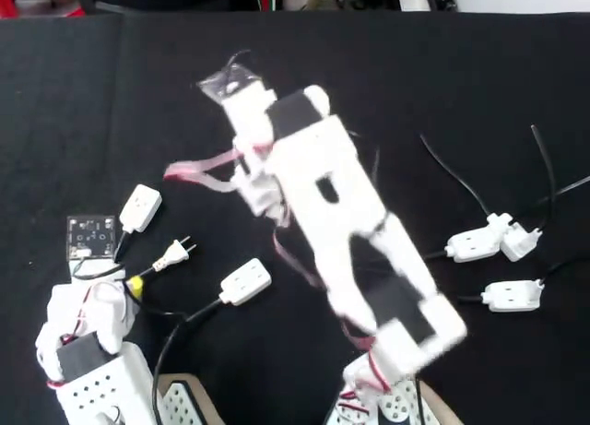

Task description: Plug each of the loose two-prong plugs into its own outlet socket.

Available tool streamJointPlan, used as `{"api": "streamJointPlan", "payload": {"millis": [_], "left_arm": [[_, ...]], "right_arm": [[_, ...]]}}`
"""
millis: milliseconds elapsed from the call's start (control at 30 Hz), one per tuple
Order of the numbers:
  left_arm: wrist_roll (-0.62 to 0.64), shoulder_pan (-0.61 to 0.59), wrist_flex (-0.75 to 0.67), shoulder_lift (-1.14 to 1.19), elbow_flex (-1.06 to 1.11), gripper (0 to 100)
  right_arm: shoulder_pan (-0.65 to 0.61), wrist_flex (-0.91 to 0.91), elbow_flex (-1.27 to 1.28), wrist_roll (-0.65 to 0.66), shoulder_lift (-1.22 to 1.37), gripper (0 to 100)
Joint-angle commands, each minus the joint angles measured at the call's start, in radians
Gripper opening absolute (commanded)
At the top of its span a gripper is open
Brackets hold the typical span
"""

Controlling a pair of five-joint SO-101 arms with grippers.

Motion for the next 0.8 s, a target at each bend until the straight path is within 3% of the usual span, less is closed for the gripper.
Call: {"api": "streamJointPlan", "payload": {"millis": [0,200,400,567,767], "left_arm": [[0.130,0.111,-0.055,-0.009,-0.064,27],[0.284,0.375,-0.074,-0.009,-0.174,27],[0.324,0.624,-0.267,-0.009,-0.143,27],[0.322,0.700,-0.446,-0.009,-0.074,27],[0.367,0.731,-0.476,-0.009,-0.070,27]], "right_arm": [[-0.092,-0.103,0.117,-0.081,-0.309,1.1],[-0.126,-0.351,0.351,-0.206,-0.509,1.1],[-0.187,-0.566,0.590,-0.301,-0.622,1.1],[-0.222,-0.634,0.711,-0.318,-0.774,1.1],[-0.219,-0.766,0.886,-0.399,-0.983,1.1]]}}
